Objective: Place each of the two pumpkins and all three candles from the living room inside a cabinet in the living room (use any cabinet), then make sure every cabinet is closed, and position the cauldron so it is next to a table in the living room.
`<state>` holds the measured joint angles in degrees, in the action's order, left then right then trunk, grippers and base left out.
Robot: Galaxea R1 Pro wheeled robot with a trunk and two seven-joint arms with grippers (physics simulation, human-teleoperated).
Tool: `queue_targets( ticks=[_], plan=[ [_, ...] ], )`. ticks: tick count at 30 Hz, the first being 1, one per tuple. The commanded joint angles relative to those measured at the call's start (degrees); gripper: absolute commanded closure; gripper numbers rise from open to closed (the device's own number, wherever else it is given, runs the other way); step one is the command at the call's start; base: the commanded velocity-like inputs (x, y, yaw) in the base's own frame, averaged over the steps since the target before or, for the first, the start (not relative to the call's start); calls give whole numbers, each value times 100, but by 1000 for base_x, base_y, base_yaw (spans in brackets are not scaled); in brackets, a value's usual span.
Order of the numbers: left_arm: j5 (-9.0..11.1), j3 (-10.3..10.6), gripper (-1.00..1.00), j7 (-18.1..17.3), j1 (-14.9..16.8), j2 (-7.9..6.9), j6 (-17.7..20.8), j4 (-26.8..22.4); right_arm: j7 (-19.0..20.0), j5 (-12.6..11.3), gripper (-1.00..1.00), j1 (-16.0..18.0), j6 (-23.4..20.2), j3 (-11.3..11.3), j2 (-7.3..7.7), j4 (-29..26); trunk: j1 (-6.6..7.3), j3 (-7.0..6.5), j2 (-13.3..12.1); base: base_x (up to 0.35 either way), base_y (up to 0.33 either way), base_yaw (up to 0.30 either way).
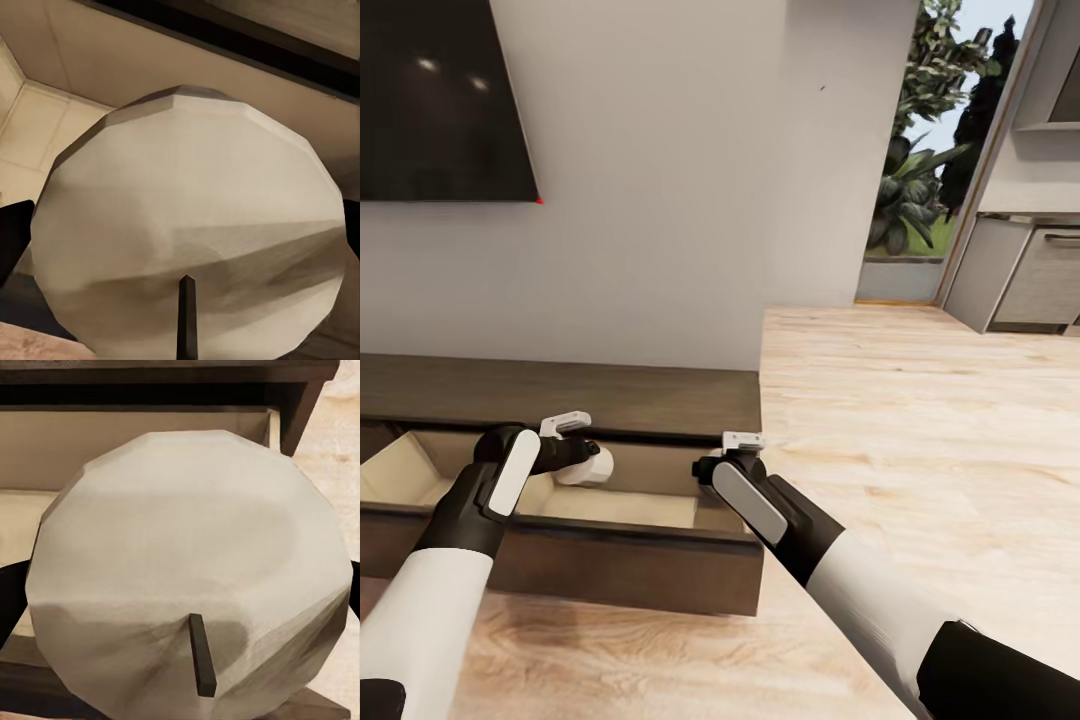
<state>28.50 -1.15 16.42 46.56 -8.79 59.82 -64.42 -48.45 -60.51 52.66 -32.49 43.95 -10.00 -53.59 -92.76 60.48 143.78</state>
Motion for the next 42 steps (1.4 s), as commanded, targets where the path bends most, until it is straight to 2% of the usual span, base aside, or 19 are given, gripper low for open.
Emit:
queue_targets(
  ticks=[1,4,8,13,28,42],
  plan=[
    [47,-1,100,36,2,-1,18,-4,-51,-40,100,8,-3,20,0,-3,0,6,3,131,158,0],
    [47,-2,100,36,2,-6,18,-3,48,-38,100,8,-1,39,0,-3,0,5,3,89,100,0],
    [43,-2,100,36,2,-5,18,-1,472,-17,100,1,11,49,0,89,0,-2,3,35,33,0],
    [42,0,100,36,2,-4,18,0,600,-21,100,-1,196,51,0,256,0,-24,3,88,8,-80],
    [33,1,100,36,2,0,18,0,635,-29,100,-1,236,45,0,587,0,-49,3,53,2,-46],
    [36,1,100,36,2,0,18,10,635,-47,100,-1,214,35,0,646,0,-49,3,115,25,0]
  ],
)
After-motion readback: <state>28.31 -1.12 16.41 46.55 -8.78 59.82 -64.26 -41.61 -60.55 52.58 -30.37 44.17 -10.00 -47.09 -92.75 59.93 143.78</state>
